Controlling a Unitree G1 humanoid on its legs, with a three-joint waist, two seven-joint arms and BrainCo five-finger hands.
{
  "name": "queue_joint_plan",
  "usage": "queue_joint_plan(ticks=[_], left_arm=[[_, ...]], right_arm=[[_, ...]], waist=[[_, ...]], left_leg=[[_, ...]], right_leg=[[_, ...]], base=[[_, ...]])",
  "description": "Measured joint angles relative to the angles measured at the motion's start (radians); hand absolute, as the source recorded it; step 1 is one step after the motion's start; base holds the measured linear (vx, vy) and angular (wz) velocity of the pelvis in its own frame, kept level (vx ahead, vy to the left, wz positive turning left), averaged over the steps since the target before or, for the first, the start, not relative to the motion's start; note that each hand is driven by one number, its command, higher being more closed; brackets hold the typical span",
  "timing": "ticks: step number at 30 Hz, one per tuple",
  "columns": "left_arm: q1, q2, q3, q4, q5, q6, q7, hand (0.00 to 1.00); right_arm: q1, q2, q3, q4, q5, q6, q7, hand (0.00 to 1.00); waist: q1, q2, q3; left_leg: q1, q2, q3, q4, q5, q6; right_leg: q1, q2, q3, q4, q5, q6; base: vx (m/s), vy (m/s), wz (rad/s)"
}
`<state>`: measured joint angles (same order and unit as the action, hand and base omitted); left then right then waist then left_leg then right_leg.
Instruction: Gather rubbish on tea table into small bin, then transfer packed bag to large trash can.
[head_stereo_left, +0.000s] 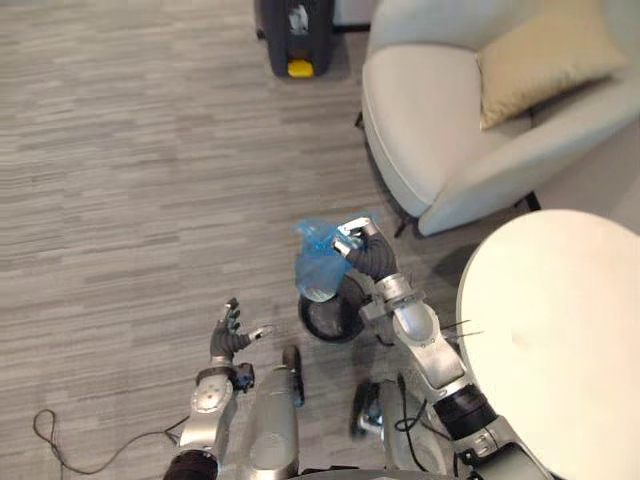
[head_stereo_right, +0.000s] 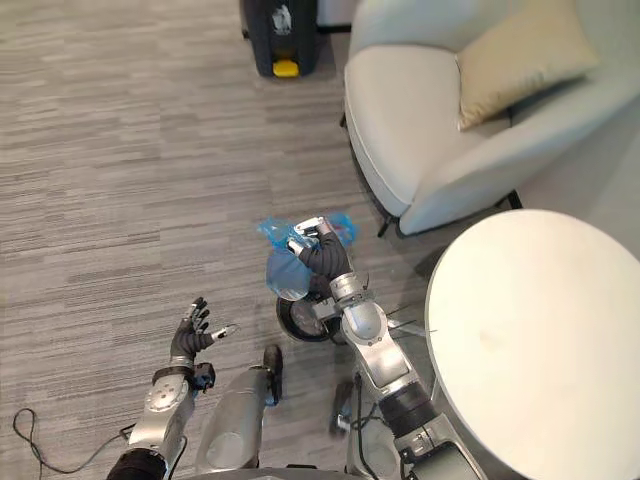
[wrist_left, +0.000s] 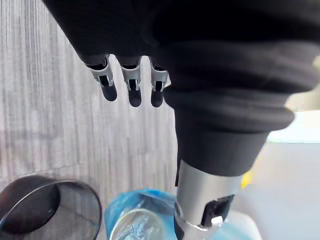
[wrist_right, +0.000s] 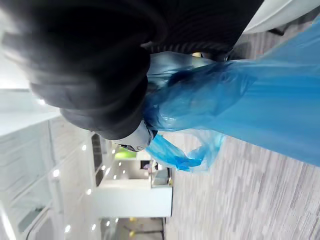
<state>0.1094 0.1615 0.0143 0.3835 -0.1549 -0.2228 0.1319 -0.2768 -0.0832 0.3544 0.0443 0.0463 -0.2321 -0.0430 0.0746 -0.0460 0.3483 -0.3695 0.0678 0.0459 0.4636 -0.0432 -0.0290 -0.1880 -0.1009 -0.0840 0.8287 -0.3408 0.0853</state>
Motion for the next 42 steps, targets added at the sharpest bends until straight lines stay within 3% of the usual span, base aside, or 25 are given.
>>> queue_joint_plan(ticks=[1,3,4,5,6,7,9,11,12,13,15,17,19,24,29,35,42], left_arm=[[0.011,-0.006,-0.001,-0.017,0.002,0.000,0.000,0.00],[0.071,-0.059,-0.024,-0.091,0.010,-0.007,-0.003,0.00],[0.079,-0.073,-0.029,-0.107,0.010,-0.007,-0.006,0.00],[0.094,-0.103,-0.048,-0.132,0.010,-0.005,-0.020,0.00],[0.108,-0.109,-0.064,-0.166,0.010,-0.006,-0.028,0.00],[0.111,-0.107,-0.078,-0.194,0.010,-0.006,-0.040,0.00],[0.105,-0.099,-0.092,-0.258,0.011,-0.011,-0.058,0.00],[0.107,-0.070,-0.092,-0.308,0.011,-0.024,-0.069,0.00],[0.103,-0.049,-0.090,-0.341,0.011,-0.032,-0.071,0.00],[0.092,-0.034,-0.094,-0.362,0.011,-0.046,-0.072,0.00],[0.055,-0.017,-0.112,-0.372,0.012,-0.060,-0.071,0.00],[-0.004,-0.006,-0.147,-0.372,0.022,-0.063,-0.067,0.00],[-0.095,0.022,-0.205,-0.353,0.056,-0.062,-0.063,0.00],[-0.199,0.031,-0.294,-0.262,0.121,-0.064,-0.063,0.00],[-0.265,0.025,-0.385,-0.171,0.158,-0.047,-0.066,0.00],[-0.293,0.013,-0.404,-0.071,0.171,-0.043,-0.064,0.00],[-0.293,0.004,-0.415,-0.017,0.225,-0.047,-0.055,0.00]], right_arm=[[-0.003,-0.003,-0.001,-0.008,0.000,-0.002,0.000,1.00],[-0.010,-0.049,-0.012,-0.025,0.005,-0.016,-0.002,1.00],[-0.017,-0.060,-0.019,-0.025,0.008,-0.017,-0.003,1.00],[-0.022,-0.086,-0.039,-0.014,0.025,-0.016,-0.007,1.00],[-0.023,-0.103,-0.052,-0.001,0.033,-0.015,-0.014,1.00],[-0.023,-0.118,-0.068,0.011,0.038,-0.013,-0.018,1.00],[-0.046,-0.144,-0.105,0.014,0.055,-0.010,-0.018,1.00],[-0.070,-0.154,-0.111,0.010,0.070,-0.010,-0.017,1.00],[-0.077,-0.168,-0.110,0.007,0.071,-0.011,-0.013,1.00],[-0.080,-0.183,-0.110,0.006,0.072,-0.011,0.000,1.00],[-0.081,-0.200,-0.108,0.005,0.076,-0.010,0.016,1.00],[-0.081,-0.207,-0.111,-0.010,0.086,-0.010,0.030,1.00],[-0.080,-0.196,-0.106,-0.041,0.103,-0.004,0.050,1.00],[-0.086,-0.160,-0.016,-0.145,0.141,-0.003,0.090,1.00],[-0.122,-0.151,0.106,-0.185,0.172,0.003,0.139,1.00],[-0.129,-0.139,0.185,-0.233,0.264,0.007,0.188,1.00],[-0.188,-0.138,0.263,-0.233,0.318,0.046,0.184,1.00]], waist=[[0.001,0.010,-0.007],[0.026,0.045,-0.042],[0.022,0.059,-0.041],[0.016,0.105,-0.039],[0.015,0.118,-0.038],[0.019,0.119,-0.038],[0.007,0.103,-0.031],[-0.011,0.105,-0.033],[-0.010,0.110,-0.038],[-0.012,0.119,-0.044],[-0.033,0.132,-0.055],[-0.053,0.148,-0.071],[-0.057,0.123,-0.085],[-0.061,0.095,-0.156],[-0.066,0.080,-0.182],[-0.063,0.060,-0.199],[-0.059,0.050,-0.217]], left_leg=[[-0.007,-0.004,-0.017,-0.016,0.023,-0.007],[-0.035,0.003,-0.040,-0.155,0.132,-0.020],[-0.041,0.005,-0.054,-0.184,0.163,-0.023],[-0.036,0.023,-0.088,-0.252,0.220,-0.026],[-0.016,0.033,-0.094,-0.313,0.221,-0.033],[0.000,0.039,-0.085,-0.354,0.152,-0.058],[-0.024,0.027,-0.035,-0.239,0.104,-0.027],[-0.013,0.019,-0.002,-0.075,0.064,0.014],[0.028,0.030,-0.007,0.002,0.010,0.013],[0.079,0.046,-0.017,0.045,-0.055,-0.003],[0.159,0.069,-0.017,-0.018,-0.117,-0.033],[0.230,0.089,-0.020,-0.208,-0.117,-0.086],[0.228,0.066,-0.007,-0.262,-0.068,-0.091],[0.249,0.036,0.065,-0.286,-0.047,-0.061],[0.277,0.028,0.101,-0.292,-0.045,-0.054],[0.312,0.032,0.123,-0.322,-0.039,-0.055],[0.348,0.036,0.124,-0.357,-0.021,-0.068]], right_leg=[[0.010,0.011,-0.002,-0.039,-0.019,-0.012],[0.012,0.056,-0.022,-0.204,-0.079,-0.074],[0.014,0.068,-0.026,-0.228,-0.088,-0.079],[0.011,0.099,-0.063,-0.243,-0.059,-0.099],[0.011,0.101,-0.084,-0.251,-0.041,-0.116],[0.020,0.099,-0.110,-0.277,-0.018,-0.134],[0.032,0.062,-0.163,-0.358,0.046,-0.163],[0.041,0.046,-0.193,-0.420,0.098,-0.167],[0.041,0.047,-0.199,-0.450,0.126,-0.169],[0.042,0.053,-0.207,-0.483,0.154,-0.168],[0.048,0.070,-0.228,-0.548,0.200,-0.152],[0.039,0.086,-0.251,-0.597,0.246,-0.143],[0.026,0.066,-0.244,-0.635,0.292,-0.124],[0.029,0.056,-0.163,-0.721,0.378,-0.096],[0.064,0.060,-0.103,-0.789,0.433,-0.089],[0.098,0.071,-0.076,-0.834,0.460,-0.091],[0.134,0.083,-0.075,-0.870,0.480,-0.098]], base=[[-0.26,-0.167,0.42],[-0.33,-0.180,0.18],[-0.34,-0.192,0.39],[-0.36,-0.154,0.53],[-0.28,-0.085,0.60],[-0.41,-0.096,0.72],[-0.35,-0.092,0.78],[-0.24,-0.080,0.52],[-0.26,-0.012,0.35],[-0.19,0.024,0.25],[-0.17,0.052,0.39],[-0.12,0.087,0.32],[-0.12,0.120,0.00],[-0.05,0.145,-0.36],[-0.05,0.083,-0.24],[-0.06,-0.002,-0.13],[-0.01,-0.001,-0.01]])
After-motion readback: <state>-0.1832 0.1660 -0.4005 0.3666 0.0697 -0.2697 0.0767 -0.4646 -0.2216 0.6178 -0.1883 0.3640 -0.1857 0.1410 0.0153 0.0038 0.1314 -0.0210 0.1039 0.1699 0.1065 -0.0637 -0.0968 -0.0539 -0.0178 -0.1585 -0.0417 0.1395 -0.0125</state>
